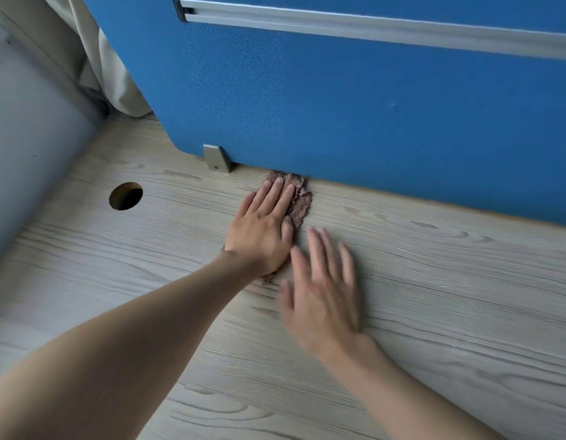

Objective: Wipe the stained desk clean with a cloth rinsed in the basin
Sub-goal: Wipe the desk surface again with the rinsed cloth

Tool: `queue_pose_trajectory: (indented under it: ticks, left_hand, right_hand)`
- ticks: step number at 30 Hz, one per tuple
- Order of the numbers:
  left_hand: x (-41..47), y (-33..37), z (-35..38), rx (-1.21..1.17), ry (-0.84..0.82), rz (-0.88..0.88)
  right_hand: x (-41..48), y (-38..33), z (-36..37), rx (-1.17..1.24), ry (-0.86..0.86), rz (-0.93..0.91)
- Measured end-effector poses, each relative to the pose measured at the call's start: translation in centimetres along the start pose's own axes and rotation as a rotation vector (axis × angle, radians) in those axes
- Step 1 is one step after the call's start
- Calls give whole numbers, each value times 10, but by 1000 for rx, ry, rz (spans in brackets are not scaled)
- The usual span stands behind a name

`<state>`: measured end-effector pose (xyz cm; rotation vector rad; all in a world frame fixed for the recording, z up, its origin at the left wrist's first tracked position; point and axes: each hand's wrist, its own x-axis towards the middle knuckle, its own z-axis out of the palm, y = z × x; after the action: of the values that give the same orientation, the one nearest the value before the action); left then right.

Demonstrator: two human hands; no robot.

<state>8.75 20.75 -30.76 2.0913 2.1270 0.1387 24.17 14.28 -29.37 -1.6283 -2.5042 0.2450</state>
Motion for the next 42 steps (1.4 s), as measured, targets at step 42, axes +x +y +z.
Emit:
queue_pose_trajectory:
  ticks: [42]
  left_hand:
    - [-34, -55, -7, 2, 13, -73]
  right_hand:
    - [-4, -22, 15, -128, -68, -70]
